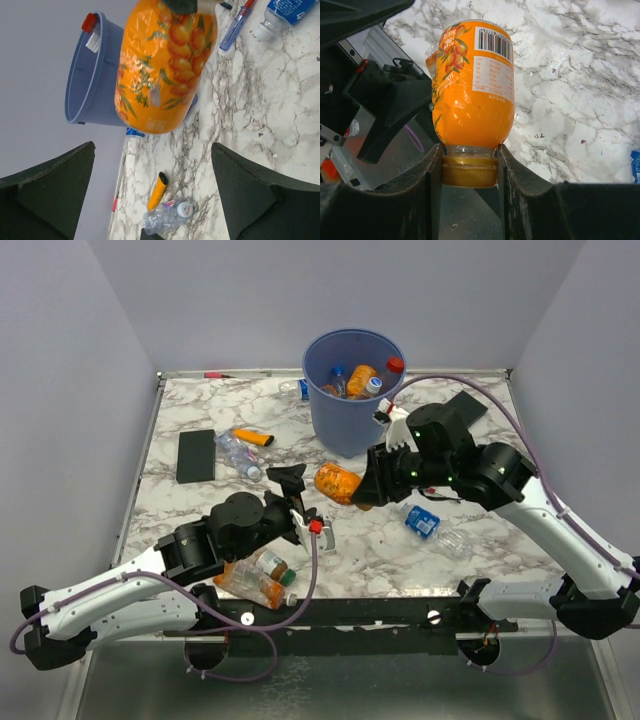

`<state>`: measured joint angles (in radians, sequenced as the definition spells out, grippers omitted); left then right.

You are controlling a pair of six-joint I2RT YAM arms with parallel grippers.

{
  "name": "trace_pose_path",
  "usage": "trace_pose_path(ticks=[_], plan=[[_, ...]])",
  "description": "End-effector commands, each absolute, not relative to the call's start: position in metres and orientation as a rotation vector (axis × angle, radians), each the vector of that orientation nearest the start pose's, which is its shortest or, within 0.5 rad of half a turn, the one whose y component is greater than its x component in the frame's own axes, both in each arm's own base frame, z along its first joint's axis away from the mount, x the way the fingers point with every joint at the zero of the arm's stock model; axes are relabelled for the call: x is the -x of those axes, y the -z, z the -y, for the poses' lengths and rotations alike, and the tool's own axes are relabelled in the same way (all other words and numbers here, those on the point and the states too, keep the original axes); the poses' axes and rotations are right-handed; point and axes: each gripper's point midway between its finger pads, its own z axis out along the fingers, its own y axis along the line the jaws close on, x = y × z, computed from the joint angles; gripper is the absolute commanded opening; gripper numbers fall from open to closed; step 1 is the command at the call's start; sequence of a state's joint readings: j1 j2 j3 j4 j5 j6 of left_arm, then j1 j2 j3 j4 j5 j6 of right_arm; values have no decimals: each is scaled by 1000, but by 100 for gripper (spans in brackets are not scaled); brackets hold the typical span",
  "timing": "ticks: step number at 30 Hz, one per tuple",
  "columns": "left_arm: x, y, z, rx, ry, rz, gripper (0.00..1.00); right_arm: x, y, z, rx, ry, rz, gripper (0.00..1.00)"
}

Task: Put the plastic bottles in the bin
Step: Pick up the plastic bottle from the corner of the board.

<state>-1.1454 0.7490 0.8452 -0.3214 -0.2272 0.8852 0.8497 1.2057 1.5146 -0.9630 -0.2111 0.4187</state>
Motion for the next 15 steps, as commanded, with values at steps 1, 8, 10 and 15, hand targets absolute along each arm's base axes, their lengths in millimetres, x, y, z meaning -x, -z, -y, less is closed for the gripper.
trace_pose_path(ticks=[1,8,10,15], plan=[[-179,-309,250,-1475,19,-992,99,-157,-323,-284,725,-992,-2280,0],[-178,-310,264,-1494,60,-996,93,-161,-330,-297,758,-1028,-2268,0],[-178,-307,266,-1504,65,-1001,86,-161,-329,-299,765,-1034,-2269,0],[-181,-300,271,-1507,78,-1038,62,-161,-333,-302,777,-1047,-2262,0]])
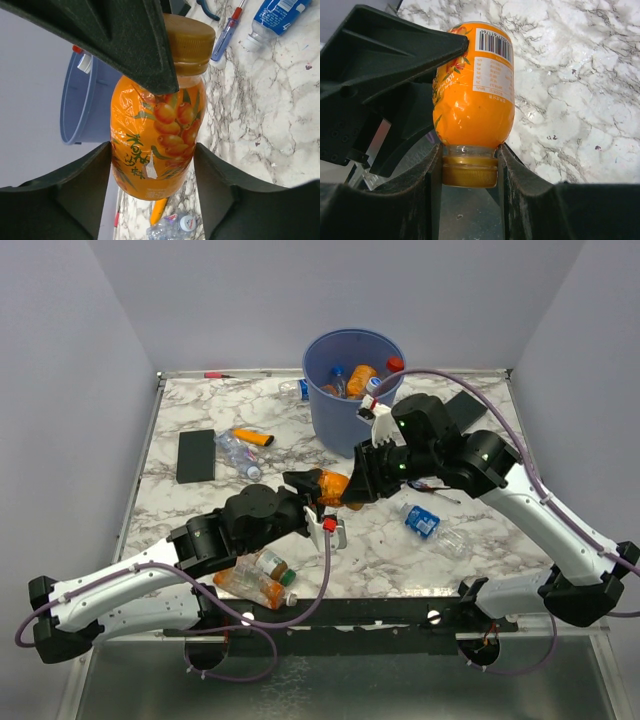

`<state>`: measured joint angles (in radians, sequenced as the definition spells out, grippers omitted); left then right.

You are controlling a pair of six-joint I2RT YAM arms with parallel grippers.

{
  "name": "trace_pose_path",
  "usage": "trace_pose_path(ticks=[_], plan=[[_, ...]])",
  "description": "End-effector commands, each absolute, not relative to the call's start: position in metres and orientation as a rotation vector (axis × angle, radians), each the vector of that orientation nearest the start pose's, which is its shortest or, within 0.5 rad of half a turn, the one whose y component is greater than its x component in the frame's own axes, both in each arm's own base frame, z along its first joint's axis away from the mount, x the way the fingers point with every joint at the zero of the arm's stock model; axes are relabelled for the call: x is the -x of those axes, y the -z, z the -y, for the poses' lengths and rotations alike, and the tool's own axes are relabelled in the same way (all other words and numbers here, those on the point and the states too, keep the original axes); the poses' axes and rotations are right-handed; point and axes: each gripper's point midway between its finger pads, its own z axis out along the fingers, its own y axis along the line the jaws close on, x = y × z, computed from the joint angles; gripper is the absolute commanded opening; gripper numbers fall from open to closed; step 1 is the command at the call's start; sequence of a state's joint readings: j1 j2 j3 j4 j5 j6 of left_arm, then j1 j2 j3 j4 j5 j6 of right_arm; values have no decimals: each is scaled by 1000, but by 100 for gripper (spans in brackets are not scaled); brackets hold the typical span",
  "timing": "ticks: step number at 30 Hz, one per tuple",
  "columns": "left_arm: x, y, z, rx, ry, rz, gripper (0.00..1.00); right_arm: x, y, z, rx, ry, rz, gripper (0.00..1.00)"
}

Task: Put the plastic bottles in the bin
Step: Pick up the plastic bottle from the corner of the board.

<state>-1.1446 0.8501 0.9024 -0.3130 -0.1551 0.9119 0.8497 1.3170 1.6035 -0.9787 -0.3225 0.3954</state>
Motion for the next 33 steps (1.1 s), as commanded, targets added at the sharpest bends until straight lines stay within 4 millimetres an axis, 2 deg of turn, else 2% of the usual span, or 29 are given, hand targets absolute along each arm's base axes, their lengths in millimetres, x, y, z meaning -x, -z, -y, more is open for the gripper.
trace_pose_path(ticks=[1,4,9,10,11,13,14,16,19,21,25,27,31,33], plan=[[-181,-300,272,-1503,82,-1044,61,-161,-334,-302,778,-1048,-2261,0],[-180,-301,272,-1492,89,-1046,57,-160,-338,-300,783,-1049,-2247,0],[-178,-303,273,-1459,126,-1048,39,-157,-348,-302,787,-1086,-2209,0],[-177,-304,273,-1451,138,-1050,31,-156,-350,-303,792,-1098,-2202,7],[-176,-305,274,-1441,155,-1054,24,-155,-353,-303,794,-1111,-2192,22],[-173,-307,276,-1413,194,-1069,17,-154,-359,-305,787,-1128,-2173,53],[-172,-308,276,-1397,215,-1075,15,-155,-361,-305,777,-1133,-2165,62],[-170,-308,278,-1367,252,-1082,11,-155,-368,-305,762,-1143,-2143,73],[-167,-309,279,-1307,308,-1097,5,-157,-379,-306,739,-1161,-2105,83],[-164,-308,279,-1274,348,-1100,0,-158,-387,-306,720,-1169,-2074,94],[-159,-302,281,-1209,430,-1134,0,-167,-413,-298,649,-1143,-1960,99],[-159,-297,281,-1142,486,-1175,0,-175,-435,-289,595,-1103,-1843,100],[-154,-299,283,-939,658,-1198,0,-187,-450,-257,413,-1034,-1632,100],[-151,-307,284,-789,788,-1224,0,-188,-450,-249,375,-1029,-1561,99]])
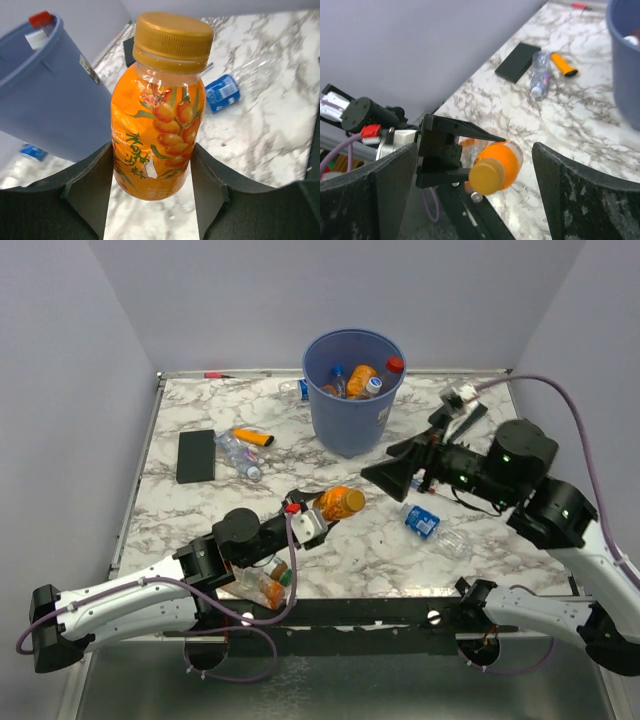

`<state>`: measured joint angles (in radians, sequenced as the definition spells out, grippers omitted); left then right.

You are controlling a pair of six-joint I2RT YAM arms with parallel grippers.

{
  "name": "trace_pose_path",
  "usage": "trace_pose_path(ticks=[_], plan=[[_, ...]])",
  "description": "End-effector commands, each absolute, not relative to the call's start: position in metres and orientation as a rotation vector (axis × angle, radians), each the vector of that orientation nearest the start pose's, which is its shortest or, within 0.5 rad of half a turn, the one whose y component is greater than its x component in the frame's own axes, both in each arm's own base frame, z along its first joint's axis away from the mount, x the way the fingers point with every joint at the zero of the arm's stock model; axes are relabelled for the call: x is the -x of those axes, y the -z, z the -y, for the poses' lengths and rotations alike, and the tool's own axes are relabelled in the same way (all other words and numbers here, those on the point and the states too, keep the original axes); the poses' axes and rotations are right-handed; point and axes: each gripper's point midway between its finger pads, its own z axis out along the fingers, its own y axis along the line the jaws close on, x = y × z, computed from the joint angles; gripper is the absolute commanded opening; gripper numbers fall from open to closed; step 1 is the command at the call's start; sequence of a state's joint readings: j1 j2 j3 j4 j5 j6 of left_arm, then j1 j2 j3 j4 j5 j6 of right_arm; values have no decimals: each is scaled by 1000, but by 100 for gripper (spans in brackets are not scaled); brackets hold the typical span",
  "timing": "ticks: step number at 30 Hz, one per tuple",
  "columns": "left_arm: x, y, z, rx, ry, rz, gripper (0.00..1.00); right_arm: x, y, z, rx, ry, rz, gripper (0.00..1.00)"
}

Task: Put the plastic bottles in the bin
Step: Pick up the plastic bottle from the corner of the board.

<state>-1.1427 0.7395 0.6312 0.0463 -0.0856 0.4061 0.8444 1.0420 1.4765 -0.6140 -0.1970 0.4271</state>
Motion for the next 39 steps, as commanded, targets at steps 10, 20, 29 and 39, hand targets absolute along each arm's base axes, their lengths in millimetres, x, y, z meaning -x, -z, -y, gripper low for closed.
trace_pose_path(ticks=[10,20,29,39], plan=[[-145,-330,307,-430,1205,-1372,0,-188,-433,-268,417,-1100,-1519,97],[-145,-339,311,-417,1229,-1394,0,-190,-415,-295,504,-1161,-1565,91],[-150,-337,311,-401,1207,-1410,0,-192,-387,-304,570,-1125,-1681,74],[-157,-341,306,-387,1147,-1414,26,-197,-387,-303,591,-1076,-1712,22]])
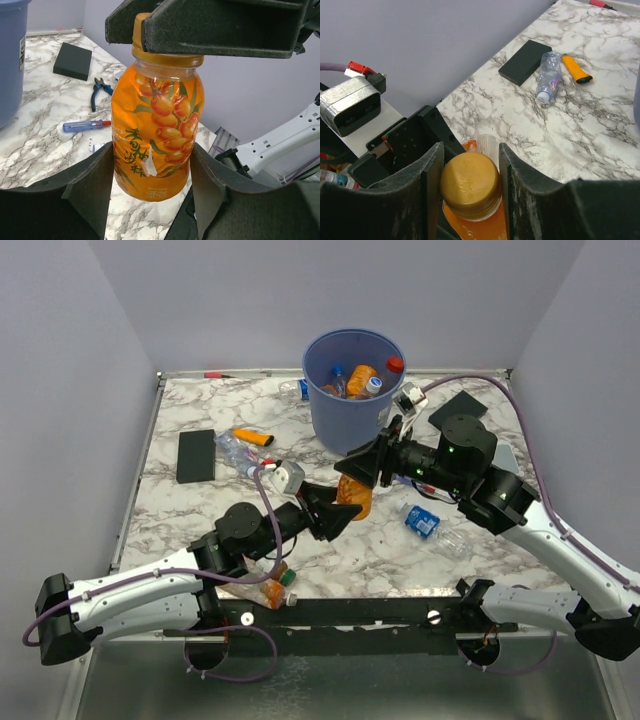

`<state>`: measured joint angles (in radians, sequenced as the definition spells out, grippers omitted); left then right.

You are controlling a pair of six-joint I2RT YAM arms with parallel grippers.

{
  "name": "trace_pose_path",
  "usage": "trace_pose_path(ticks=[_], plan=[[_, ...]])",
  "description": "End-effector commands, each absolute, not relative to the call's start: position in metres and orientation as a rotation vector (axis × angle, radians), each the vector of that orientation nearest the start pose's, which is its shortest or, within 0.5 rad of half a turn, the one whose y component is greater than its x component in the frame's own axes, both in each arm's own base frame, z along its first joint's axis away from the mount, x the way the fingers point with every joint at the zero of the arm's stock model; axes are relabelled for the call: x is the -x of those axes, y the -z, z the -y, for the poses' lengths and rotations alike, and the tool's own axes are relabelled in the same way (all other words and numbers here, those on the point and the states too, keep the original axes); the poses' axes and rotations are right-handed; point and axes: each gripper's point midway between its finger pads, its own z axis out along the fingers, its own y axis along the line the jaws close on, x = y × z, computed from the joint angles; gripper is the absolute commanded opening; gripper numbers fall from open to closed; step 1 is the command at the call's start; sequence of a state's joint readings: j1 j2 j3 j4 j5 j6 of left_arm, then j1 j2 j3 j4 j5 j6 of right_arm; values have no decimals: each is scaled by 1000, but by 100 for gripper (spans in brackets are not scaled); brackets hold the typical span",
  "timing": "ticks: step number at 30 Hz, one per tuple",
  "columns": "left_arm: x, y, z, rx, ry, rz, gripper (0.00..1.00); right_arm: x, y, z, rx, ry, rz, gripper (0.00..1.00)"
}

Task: Put the plastic bottles in the bin
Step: Pick up the plastic bottle from the corner of the board, then place the plastic bottle in the trash bin.

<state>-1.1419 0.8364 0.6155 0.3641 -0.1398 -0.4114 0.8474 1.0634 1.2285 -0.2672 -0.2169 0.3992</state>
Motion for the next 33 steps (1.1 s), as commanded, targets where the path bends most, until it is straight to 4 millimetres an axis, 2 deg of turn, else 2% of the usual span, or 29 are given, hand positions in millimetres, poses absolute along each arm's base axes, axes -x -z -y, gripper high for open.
trace_pose_path(ticks=[1,4,5,8,11,16,18,22,25,27,30,33], plan=[[-158,-343,303,-381,1134,-1407,41,-198,-391,-302,589,-1068,-1703,18],[-162,-349,291,-360,1087,-1379,94,-203,-408,-297,583,-1028,-1664,3],[-164,-351,285,-348,1067,-1368,99,-205,-415,-296,579,-1010,-1648,1],[-169,-360,261,-304,988,-1335,99,-218,-437,-290,545,-942,-1606,0],[-179,-364,226,-242,845,-1326,99,-240,-468,-281,454,-840,-1544,0],[-199,-350,161,-127,526,-1362,99,-299,-518,-265,248,-690,-1423,0],[-205,-340,135,-31,425,-1386,99,-328,-529,-258,166,-674,-1388,0],[-207,-320,95,90,300,-1399,99,-394,-525,-250,51,-649,-1384,0],[-202,-310,76,158,301,-1384,99,-439,-513,-251,32,-595,-1349,0],[-200,-306,72,169,323,-1368,99,-467,-507,-254,33,-551,-1320,0],[-198,-302,68,179,335,-1355,99,-509,-479,-267,63,-488,-1350,0],[-198,-301,65,178,314,-1364,99,-540,-447,-280,86,-445,-1373,0]])
